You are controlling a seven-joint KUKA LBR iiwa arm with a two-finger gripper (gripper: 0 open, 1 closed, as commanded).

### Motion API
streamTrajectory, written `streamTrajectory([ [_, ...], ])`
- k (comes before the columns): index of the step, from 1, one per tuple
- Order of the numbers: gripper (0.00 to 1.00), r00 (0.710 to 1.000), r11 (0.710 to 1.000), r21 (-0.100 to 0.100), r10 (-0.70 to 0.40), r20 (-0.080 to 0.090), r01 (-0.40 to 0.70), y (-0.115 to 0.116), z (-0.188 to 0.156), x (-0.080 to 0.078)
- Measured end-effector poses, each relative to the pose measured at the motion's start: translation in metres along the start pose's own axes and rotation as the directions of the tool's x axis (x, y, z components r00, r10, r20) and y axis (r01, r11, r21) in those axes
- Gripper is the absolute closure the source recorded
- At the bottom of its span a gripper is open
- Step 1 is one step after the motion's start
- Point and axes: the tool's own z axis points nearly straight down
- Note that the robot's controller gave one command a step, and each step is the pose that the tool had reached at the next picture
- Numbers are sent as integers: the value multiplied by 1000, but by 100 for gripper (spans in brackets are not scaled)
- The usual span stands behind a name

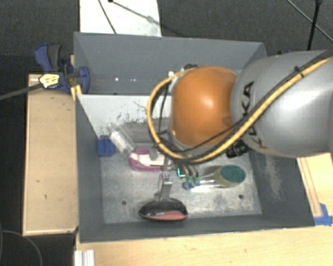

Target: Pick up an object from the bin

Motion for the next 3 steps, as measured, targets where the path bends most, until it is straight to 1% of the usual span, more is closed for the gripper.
streamTrajectory([
  [1, 0, 975, 975, 2, -221, -3, 221, -44, 47, 21],
  [2, 0, 977, 977, -1, -212, -4, 212, -13, 87, 24],
  [3, 0, 987, 987, 1, -163, -4, 163, -58, 88, 24],
])
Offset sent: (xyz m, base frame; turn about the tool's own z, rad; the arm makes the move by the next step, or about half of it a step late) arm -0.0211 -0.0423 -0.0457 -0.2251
